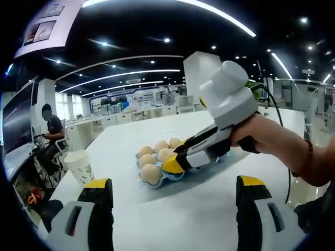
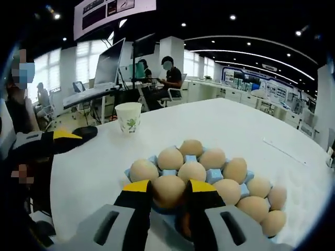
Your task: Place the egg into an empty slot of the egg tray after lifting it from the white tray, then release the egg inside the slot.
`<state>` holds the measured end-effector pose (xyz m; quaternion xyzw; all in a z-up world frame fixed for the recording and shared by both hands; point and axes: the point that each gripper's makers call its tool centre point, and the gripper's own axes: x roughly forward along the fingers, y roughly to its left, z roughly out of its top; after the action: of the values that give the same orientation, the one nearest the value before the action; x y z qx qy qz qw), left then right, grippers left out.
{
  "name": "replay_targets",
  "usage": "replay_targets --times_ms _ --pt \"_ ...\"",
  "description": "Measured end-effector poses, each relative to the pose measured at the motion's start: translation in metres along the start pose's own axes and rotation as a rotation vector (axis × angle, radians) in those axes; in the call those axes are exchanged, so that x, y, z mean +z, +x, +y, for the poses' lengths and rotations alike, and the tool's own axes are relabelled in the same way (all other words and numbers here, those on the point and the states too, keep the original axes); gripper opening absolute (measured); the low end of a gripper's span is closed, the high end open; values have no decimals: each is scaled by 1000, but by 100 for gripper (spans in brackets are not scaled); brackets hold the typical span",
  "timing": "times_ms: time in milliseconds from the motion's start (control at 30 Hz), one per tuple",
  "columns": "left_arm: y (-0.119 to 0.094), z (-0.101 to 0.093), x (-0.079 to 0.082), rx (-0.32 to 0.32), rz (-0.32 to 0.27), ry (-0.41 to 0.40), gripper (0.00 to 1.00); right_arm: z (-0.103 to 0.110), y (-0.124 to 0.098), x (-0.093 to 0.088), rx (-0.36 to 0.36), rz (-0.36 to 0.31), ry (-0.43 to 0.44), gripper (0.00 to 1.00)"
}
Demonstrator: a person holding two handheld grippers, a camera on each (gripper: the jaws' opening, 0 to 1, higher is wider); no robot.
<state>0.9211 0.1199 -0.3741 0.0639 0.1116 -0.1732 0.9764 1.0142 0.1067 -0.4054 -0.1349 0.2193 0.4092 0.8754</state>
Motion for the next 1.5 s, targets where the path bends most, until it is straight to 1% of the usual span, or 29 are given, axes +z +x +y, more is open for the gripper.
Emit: replay_targets --times_ms 33,67,100,133,167,200,333,467,667,833,900,1033,1133,1233,1500 --pt "0 -1 0 -3 -1 0 100 0 0 -1 0 18 -11 28" --pt "0 -1 1 -3 -4 -2 100 1 -2 -3 -2 31 -41 28" --pt "0 -2 2 -4 -8 -2 100 1 -2 -2 -5 26 -40 28" --pt "-1 -2 2 -4 -9 -2 100 2 -1 -3 -2 36 -46 28" --pt "-1 -1 2 -4 -8 -2 100 2 -1 -5 6 48 -47 28" --pt "-1 -1 2 -2 -7 -2 100 2 -1 -5 7 56 -23 28" --pt "-1 -2 -1 -2 2 -1 100 1 0 -4 19 79 -30 28" --pt "-3 -2 -1 2 -1 2 100 0 0 -4 10 89 -27 27" --pt "-4 1 -1 10 -4 1 100 1 -1 -4 5 83 -28 27" --pt "-2 -2 1 2 -9 6 100 -1 -7 6 1 18 -7 28" --pt "-1 -3 3 -2 -14 4 100 -2 -8 7 -1 9 -9 29" --pt "0 -5 5 -15 -28 -11 100 -4 -9 6 0 1 -2 37" --pt "0 -6 5 -16 -27 -7 100 -4 -11 3 2 1 -2 39" --pt "1 -5 5 -16 -31 -12 100 -6 -14 3 -3 -10 -5 46" --pt "2 -5 5 -20 -32 -10 100 -11 -19 4 -13 -63 36 63"
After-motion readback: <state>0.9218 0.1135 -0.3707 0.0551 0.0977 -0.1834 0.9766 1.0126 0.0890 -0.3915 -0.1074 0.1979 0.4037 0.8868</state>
